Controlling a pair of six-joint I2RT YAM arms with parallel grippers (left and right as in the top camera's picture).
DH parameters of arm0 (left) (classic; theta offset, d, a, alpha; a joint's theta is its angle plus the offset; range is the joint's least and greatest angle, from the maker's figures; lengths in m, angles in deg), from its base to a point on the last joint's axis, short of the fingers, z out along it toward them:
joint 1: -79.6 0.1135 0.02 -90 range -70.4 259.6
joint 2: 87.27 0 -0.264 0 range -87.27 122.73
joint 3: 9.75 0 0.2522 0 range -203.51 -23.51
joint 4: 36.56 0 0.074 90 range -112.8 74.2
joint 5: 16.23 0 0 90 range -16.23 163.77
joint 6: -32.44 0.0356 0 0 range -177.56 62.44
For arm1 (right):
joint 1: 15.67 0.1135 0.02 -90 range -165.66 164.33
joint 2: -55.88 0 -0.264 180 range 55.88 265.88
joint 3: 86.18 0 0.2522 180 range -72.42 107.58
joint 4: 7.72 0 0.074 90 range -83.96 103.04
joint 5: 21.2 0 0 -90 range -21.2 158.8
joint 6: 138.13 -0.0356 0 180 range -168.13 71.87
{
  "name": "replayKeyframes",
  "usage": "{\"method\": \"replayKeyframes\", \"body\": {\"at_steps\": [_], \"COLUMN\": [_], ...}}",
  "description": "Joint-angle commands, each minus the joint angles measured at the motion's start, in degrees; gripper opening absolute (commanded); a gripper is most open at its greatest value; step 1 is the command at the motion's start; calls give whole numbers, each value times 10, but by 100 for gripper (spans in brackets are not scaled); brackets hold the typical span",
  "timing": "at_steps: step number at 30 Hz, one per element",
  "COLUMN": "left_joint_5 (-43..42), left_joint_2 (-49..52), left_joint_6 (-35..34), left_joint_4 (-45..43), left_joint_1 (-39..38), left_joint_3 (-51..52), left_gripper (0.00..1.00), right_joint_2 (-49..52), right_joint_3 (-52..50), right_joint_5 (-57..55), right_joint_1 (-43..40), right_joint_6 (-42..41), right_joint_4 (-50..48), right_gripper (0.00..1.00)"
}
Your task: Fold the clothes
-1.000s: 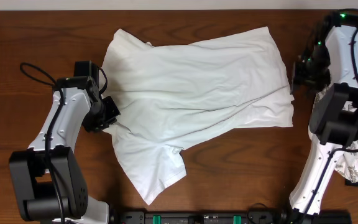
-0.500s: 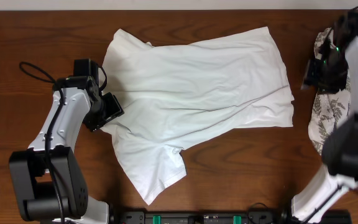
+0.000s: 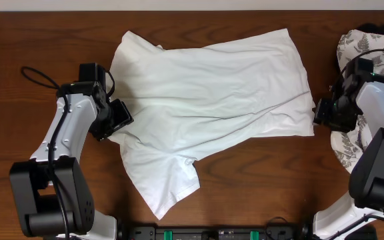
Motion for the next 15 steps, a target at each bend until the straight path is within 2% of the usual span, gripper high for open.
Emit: {"method": "replayKeyframes", "body": {"at_steps": [1, 5, 15], "left_joint_5": [-7, -7, -7], "left_joint_2": [-10, -10, -10], "left_joint_6": [3, 3, 3], "left_joint_4": [3, 3, 2], "left_joint_1": [-1, -1, -1], "left_joint_3": [-8, -8, -8], "left_gripper": [65, 65, 65], "right_joint_2": [-2, -2, -2], "right_joint_3": [-5, -15, -35], "right_joint_5": [54, 124, 128], "right_joint_1": [-5, -5, -5], "right_joint_6": [70, 128, 140], "right_joint_4": [-19, -58, -78], "right_gripper": [51, 51, 48]}}
